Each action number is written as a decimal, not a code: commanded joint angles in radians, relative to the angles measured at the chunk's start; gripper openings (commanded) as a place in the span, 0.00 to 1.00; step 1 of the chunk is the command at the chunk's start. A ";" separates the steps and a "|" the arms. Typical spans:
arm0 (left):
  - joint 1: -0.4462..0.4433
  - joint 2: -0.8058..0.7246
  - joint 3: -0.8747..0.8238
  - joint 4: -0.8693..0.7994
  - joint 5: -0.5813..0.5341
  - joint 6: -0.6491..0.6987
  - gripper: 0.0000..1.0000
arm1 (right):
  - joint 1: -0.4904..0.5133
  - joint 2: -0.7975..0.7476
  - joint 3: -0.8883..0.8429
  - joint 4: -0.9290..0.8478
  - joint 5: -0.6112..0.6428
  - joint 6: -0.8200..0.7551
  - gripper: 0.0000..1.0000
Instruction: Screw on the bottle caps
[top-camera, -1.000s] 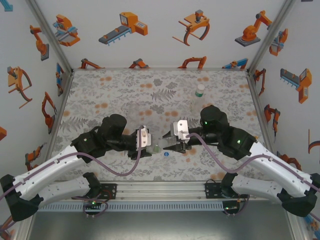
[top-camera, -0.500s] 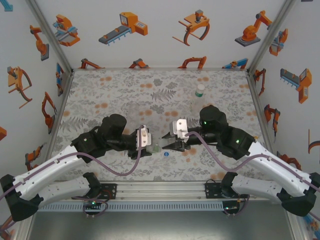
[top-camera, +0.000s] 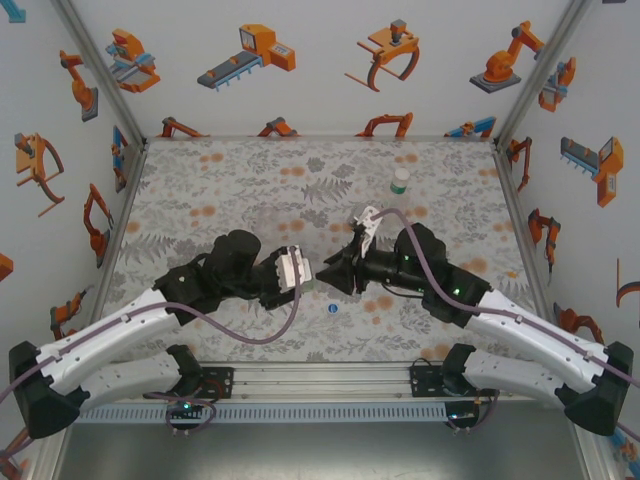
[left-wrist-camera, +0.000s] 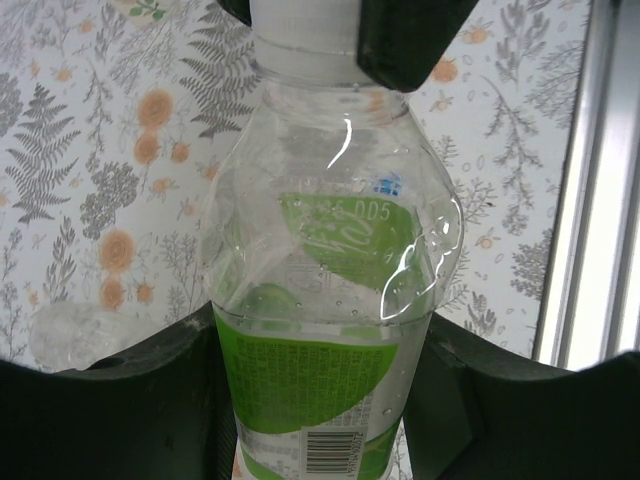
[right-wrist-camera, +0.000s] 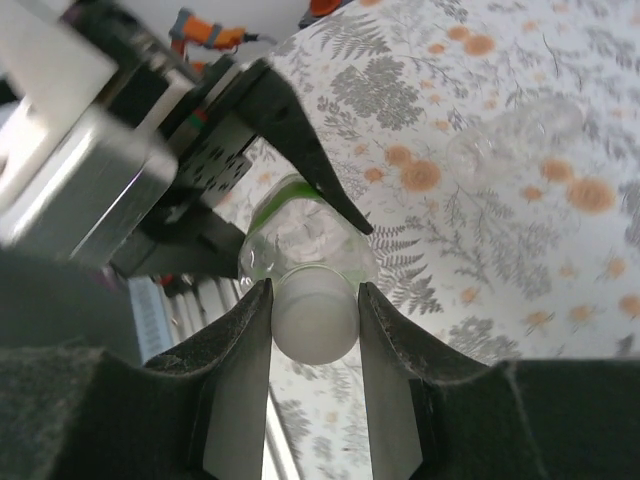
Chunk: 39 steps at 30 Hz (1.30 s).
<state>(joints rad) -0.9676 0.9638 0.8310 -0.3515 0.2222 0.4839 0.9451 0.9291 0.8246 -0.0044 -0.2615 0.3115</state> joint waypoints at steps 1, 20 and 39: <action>-0.005 0.017 0.003 0.140 -0.041 0.002 0.00 | 0.021 -0.012 -0.011 0.079 0.209 0.353 0.00; -0.004 0.030 0.005 0.161 -0.044 0.003 0.00 | 0.060 0.003 0.154 -0.241 0.360 0.534 0.56; -0.005 0.030 0.003 0.199 -0.040 0.004 0.00 | -0.032 0.085 0.264 -0.388 0.135 0.603 0.48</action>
<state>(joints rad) -0.9684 1.0054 0.8280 -0.1905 0.1764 0.4866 0.9203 1.0016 1.0458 -0.3538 -0.0929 0.8970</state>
